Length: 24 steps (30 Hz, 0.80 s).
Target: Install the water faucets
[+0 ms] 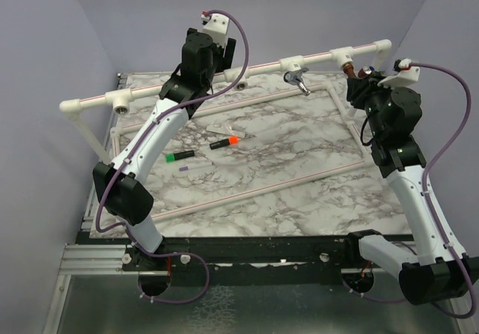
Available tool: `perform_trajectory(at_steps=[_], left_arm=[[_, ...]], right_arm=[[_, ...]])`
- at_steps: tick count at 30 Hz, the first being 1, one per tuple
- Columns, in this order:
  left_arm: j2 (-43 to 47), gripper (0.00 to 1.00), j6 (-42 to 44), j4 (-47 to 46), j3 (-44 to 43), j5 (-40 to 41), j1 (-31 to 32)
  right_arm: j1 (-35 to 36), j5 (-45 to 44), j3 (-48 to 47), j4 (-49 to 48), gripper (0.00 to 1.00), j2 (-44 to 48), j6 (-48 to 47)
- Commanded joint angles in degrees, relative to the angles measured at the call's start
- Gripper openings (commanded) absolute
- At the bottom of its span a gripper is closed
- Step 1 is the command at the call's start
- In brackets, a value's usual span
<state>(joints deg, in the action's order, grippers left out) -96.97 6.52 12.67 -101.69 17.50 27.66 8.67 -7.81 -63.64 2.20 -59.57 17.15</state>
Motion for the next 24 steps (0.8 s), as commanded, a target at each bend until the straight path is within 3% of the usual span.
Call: perform_trajectory(at_steps=[1,3,4,15,24], left_arm=[[-3.03,0.75,-1.04,8.16,3.25,-2.38,2.57],[-3.05,0.75,-1.07,8.16,3.20,-2.38,2.57],[-3.10,0.75,-1.06,8.14,3.20,-2.42,2.57],[-2.97,0.75,-0.51,8.66,2.71,-0.92,2.57],[-2.03,0.83,0.13,9.93,1.23,4.70,2.49]], right_arm=[[-0.12,7.51,0.39,-4.73,0.18,-0.96,4.23],[-0.46,7.55,0.59,-4.95,0.02,-1.11,6.43],[-0.49,8.90,0.88,-5.19,0.01,-1.01,8.07],[-0.67,11.57,6.59,-15.84,0.00,-0.94,33.60],[-0.53,18.63,7.38,-24.56,0.00,-5.15,49.62]])
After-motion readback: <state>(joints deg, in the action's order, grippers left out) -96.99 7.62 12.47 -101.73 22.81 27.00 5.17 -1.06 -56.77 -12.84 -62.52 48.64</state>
